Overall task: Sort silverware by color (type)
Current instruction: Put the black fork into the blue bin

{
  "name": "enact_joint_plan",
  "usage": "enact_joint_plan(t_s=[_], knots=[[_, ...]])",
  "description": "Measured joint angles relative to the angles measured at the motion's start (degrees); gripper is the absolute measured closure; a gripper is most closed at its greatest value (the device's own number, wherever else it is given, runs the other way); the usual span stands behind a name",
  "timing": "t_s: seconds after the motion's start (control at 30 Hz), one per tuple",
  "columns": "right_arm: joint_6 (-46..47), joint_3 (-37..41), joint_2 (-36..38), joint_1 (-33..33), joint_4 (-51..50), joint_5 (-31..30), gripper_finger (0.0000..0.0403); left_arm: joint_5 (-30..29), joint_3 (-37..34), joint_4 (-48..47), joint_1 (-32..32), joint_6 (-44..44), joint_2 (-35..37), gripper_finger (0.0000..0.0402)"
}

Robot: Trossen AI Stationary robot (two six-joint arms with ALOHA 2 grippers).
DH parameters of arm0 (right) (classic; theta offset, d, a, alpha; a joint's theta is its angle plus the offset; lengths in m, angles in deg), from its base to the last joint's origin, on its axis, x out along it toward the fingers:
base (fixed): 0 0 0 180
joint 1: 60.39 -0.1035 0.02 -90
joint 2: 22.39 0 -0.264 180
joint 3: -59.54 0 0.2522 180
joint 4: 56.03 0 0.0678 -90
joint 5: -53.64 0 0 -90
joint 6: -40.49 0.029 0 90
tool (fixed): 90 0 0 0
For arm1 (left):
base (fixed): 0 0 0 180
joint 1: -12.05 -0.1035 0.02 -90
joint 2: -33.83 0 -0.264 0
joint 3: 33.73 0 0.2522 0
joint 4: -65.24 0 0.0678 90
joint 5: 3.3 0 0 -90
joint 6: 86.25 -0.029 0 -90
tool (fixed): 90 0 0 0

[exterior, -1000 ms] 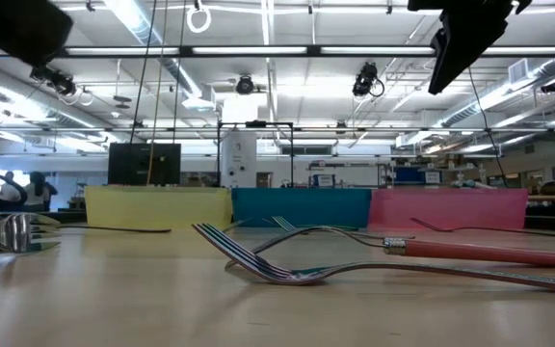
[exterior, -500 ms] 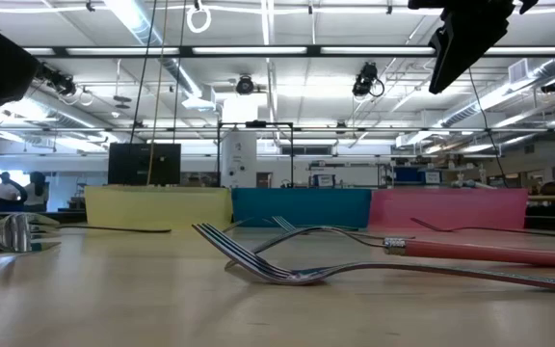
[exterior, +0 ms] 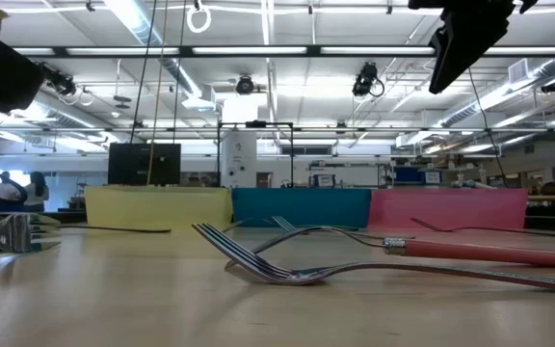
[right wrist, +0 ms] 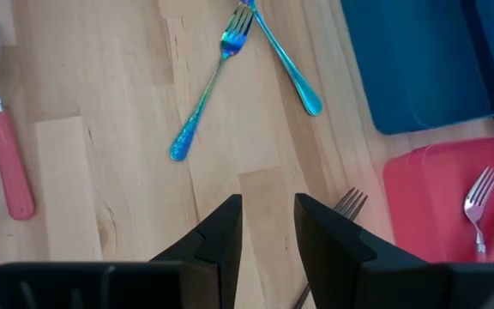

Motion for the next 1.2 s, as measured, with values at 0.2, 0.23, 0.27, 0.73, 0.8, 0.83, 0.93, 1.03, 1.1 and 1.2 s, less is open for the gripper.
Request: enact_joint_plan(t_s=[0.2,0.23,0.27,0.73,0.8,0.83,0.93,1.03,1.1,1.2], knots=[[0.01,0.00,0.00,0.01,0.03,0.82,0.0286,3.17,0.07,-0.04,-0.09,-0.82,-2.94,0.0281],[0.03,0.00,0.00,0.01,0.03,1.12,0.0286,3.94,0.14,-0.03,-0.09,-0.84,-3.19,0.0281],[0.03,0.00,0.00,-0.01,0.05,1.35,0.0286,4.42,0.26,0.07,-0.11,-0.85,-3.51,0.0281],[0.21,0.00,0.00,-2.11,0.14,1.16,0.0286,4.45,0.13,1.68,-0.48,-0.72,-4.16,0.0386],[0.23,0.00,0.00,-2.50,0.15,1.09,0.0286,4.47,0.13,1.63,-0.68,-0.75,-4.18,0.0391],[0.23,0.00,0.00,-2.64,0.22,1.07,0.0286,4.49,0.11,1.63,-0.66,-0.87,-4.18,0.0391],[0.20,0.00,0.00,-2.94,0.25,0.88,0.0286,4.44,0.11,1.48,-0.68,-1.17,-4.19,0.0394],[0.12,0.00,0.00,-2.94,0.25,0.64,0.0286,4.40,0.07,0.61,-0.68,-1.22,-3.18,0.0397],[-0.02,0.00,0.00,-2.94,0.27,-0.53,0.0286,4.05,-0.19,0.16,-0.99,-1.13,-2.20,0.0398],[-1.08,0.00,0.00,-2.94,0.29,-1.99,0.0286,3.84,-0.18,-1.40,-2.04,-1.90,1.05,0.0399]])
